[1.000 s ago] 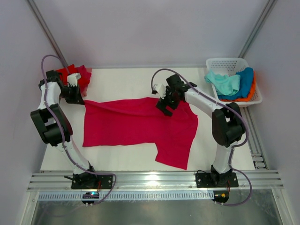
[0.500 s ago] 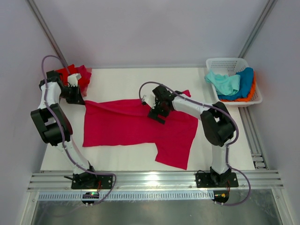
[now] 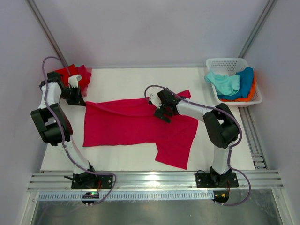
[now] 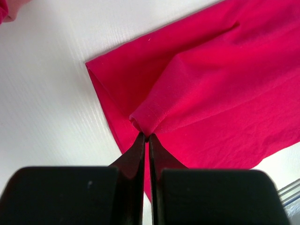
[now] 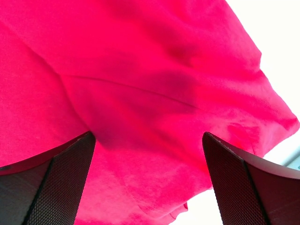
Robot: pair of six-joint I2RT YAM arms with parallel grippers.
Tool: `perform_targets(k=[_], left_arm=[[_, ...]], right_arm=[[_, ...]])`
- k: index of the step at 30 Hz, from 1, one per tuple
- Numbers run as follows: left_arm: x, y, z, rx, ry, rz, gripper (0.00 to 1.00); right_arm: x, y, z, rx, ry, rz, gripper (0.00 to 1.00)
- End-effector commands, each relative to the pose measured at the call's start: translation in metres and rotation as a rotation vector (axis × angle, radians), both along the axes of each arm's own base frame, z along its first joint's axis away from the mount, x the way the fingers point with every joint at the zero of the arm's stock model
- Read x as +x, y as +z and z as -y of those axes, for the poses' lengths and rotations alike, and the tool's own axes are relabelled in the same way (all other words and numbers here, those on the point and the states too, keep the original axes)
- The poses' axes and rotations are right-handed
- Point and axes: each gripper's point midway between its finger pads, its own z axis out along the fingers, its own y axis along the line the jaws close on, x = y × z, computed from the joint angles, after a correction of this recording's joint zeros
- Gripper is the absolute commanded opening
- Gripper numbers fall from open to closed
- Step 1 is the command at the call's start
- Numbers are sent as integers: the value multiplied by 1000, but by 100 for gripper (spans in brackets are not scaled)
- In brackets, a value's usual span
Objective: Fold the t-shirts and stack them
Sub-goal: Fold the tshirt
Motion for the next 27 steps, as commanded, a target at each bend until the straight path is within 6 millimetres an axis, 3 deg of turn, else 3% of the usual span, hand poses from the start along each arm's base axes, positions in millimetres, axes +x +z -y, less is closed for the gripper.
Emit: perform_targets(k=[1, 11, 13, 14, 18, 19, 20, 24, 25, 27], left_arm=[[0, 8, 0, -7, -3, 27, 0], [-1, -2, 0, -16, -5, 5, 0], [0, -4, 0, -21, -2, 2, 0], [0, -4, 1, -24, -5, 2, 0], [0, -3, 1, -27, -3, 4, 0], [-1, -3, 2, -28, -4, 2, 0], [-1, -3, 2, -24, -5, 3, 0], [-1, -3, 1, -27, -4, 3, 0], [0, -3, 2, -30, -5, 5, 0], [0, -5, 4, -47, -4, 1, 0]], right_arm=[[9, 11, 8, -2, -45, 48, 99], [1, 6, 6, -12, -17, -15, 99], [1, 8, 5, -19, -7, -25, 92], [-2, 7, 8, -28, -22, -44, 83], [-4, 1, 9, -39, -28, -68, 80], [-7, -3, 11, -42, -29, -71, 91], [0, 5, 10, -25, -42, -17, 99], [-1, 6, 16, -30, -53, 8, 99], [0, 8, 14, -28, -47, 4, 68], [-3, 2, 16, -46, -56, -33, 29]])
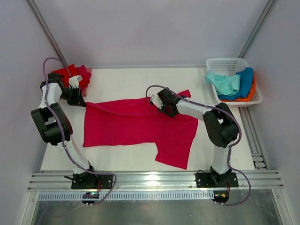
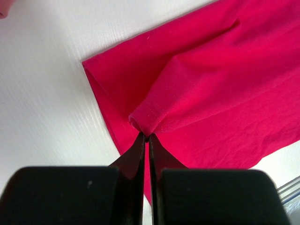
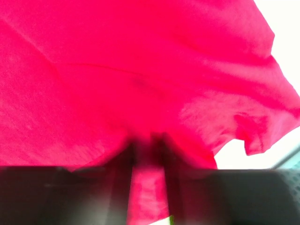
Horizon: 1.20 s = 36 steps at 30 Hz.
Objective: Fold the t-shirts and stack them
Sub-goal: Fold the tshirt
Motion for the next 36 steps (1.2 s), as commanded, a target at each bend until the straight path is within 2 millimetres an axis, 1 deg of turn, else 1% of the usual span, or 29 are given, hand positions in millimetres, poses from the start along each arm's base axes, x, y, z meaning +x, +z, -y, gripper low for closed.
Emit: perform_targets(k=[1, 6, 9, 11, 12, 14, 15, 16, 17, 18, 19, 20, 21, 22, 23, 24, 25, 26, 27, 28, 29, 30, 31, 33, 36], left_arm=[[3, 1, 3, -42, 1, 15, 0], [1, -4, 3, -44, 2, -2, 0], [2, -6, 2, -40, 1, -1, 0], [8, -1, 0, -29, 2, 29, 0], [11, 2, -1, -19, 5, 48, 0], [24, 17, -9, 20, 16, 117, 0], [29, 22, -11, 29, 21, 134, 0], [39, 37, -14, 35, 30, 173, 0], [41, 42, -12, 21, 28, 178, 0], [46, 49, -12, 16, 28, 195, 0], [54, 63, -14, 18, 34, 230, 0], [60, 68, -14, 7, 34, 250, 0], [64, 72, -15, 7, 35, 265, 0], [72, 83, -15, 5, 37, 295, 0], [78, 83, -14, -13, 33, 305, 0], [84, 86, -12, -23, 27, 323, 0], [90, 93, -12, -29, 22, 346, 0], [93, 93, -10, -40, 17, 352, 0], [99, 89, -8, -56, 8, 357, 0], [105, 93, -7, -59, 2, 375, 0], [109, 92, -6, -65, -2, 382, 1], [114, 86, -4, -68, -6, 379, 1], [119, 89, -3, -65, -11, 396, 1], [129, 85, -1, -64, -25, 411, 1], [135, 84, 5, -75, -37, 423, 1]], right_arm=[[0, 4, 2, -1, -35, -5, 3], [-2, 5, -1, 20, -30, -8, 3], [5, 14, 0, 9, -29, 26, 3], [22, 32, 6, -17, -48, 105, 3], [33, 47, 5, -10, -58, 153, 3], [53, 72, 13, -4, -98, 235, 3], [65, 91, 12, 12, -113, 282, 3], [74, 101, 13, 17, -127, 316, 3], [81, 109, 19, -4, -147, 347, 3], [92, 125, 22, 5, -167, 386, 3], [99, 133, 24, 9, -179, 416, 3], [104, 137, 27, 2, -189, 430, 3], [111, 148, 30, 11, -199, 454, 3], [114, 151, 31, 14, -206, 463, 3], [117, 150, 33, 10, -213, 463, 3], [121, 154, 32, 15, -215, 473, 3], [123, 151, 36, 7, -222, 468, 3], [124, 151, 36, 4, -225, 469, 3], [125, 146, 37, -3, -224, 461, 3], [126, 145, 39, -8, -227, 462, 3], [126, 142, 39, -11, -228, 459, 3], [127, 138, 41, -15, -227, 451, 3], [127, 136, 42, -13, -230, 451, 3], [127, 131, 43, -20, -231, 448, 3], [127, 128, 47, -25, -237, 441, 3]])
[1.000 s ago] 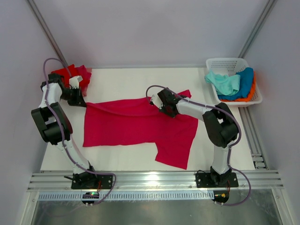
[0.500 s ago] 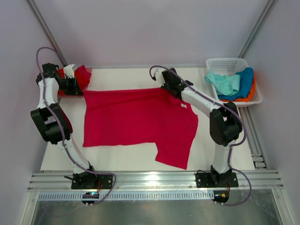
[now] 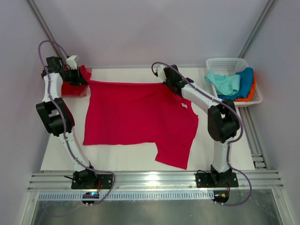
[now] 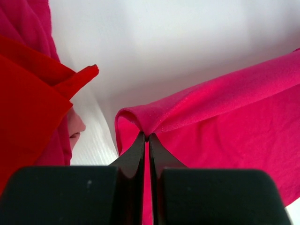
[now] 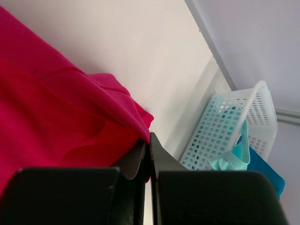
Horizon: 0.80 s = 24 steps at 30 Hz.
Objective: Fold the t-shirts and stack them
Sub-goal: Fold the tshirt
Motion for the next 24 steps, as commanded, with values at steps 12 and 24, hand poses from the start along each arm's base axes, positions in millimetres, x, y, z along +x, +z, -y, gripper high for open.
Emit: perform_targets(k=[12, 24], left_arm=[[38, 12, -21, 131, 39, 167, 2], [49, 51, -53, 232, 256, 310, 6]], right_arm=[[-21, 20, 22, 5, -37, 19, 3], [-16, 15, 11, 52, -30, -6, 3]])
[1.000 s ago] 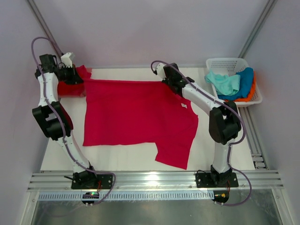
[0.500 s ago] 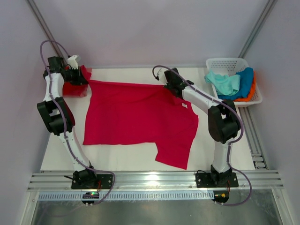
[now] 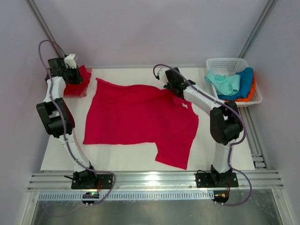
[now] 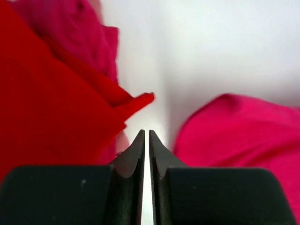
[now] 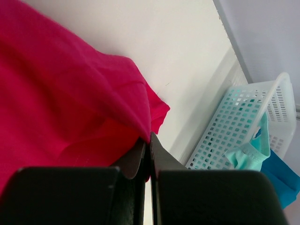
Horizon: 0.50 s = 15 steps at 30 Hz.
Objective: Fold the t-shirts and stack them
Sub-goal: Fold the tshirt
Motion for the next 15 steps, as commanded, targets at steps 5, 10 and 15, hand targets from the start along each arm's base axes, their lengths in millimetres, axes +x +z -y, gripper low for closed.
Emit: perform_targets(k=[5, 10, 15], left_arm=[[17, 85, -38, 150, 163, 244, 0], [17, 87, -25, 93, 109, 244, 0], [-10, 57, 38, -168, -156, 71, 46]], right_arm=[[-3, 29, 4, 46, -37, 32, 3], [-7, 25, 4, 51, -35, 16, 3], [-11, 9, 3, 50, -34, -21, 3]])
